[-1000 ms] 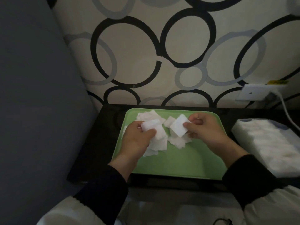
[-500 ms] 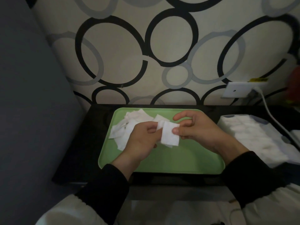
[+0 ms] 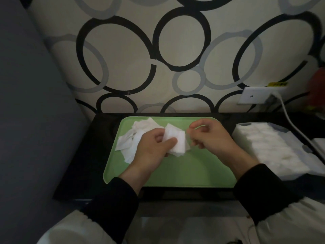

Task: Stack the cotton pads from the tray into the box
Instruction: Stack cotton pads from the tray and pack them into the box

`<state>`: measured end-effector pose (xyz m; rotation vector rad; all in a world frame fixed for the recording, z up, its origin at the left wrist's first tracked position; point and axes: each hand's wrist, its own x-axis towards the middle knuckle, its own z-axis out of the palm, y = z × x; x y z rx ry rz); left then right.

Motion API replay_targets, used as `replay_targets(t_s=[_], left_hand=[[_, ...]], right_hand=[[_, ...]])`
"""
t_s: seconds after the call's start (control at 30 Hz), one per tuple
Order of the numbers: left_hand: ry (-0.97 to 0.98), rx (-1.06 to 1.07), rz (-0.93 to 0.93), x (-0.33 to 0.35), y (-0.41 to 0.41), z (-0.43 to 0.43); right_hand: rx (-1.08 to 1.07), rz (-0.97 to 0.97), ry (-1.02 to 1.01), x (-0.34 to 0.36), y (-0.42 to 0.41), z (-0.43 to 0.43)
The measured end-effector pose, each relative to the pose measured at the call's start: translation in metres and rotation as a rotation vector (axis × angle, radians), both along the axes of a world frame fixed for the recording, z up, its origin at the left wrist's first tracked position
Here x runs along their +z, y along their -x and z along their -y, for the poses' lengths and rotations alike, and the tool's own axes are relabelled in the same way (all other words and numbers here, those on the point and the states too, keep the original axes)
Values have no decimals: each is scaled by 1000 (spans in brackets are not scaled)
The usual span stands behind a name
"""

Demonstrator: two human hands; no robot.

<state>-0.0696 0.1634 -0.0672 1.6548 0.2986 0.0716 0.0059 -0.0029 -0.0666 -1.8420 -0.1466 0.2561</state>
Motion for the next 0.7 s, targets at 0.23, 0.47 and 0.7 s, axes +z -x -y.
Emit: replay_targets(t_s=[0.23, 0.47, 0.7], left_hand=[[26, 213, -11, -4, -5, -21], [21, 192, -19, -5, -3, -24], [14, 206, -49, -8, -4, -33]], right_hand=[[-77, 95, 386, -41, -16, 11], [-21, 84, 630, -42, -5, -13], [-28, 52, 580, -40, -7, -21]])
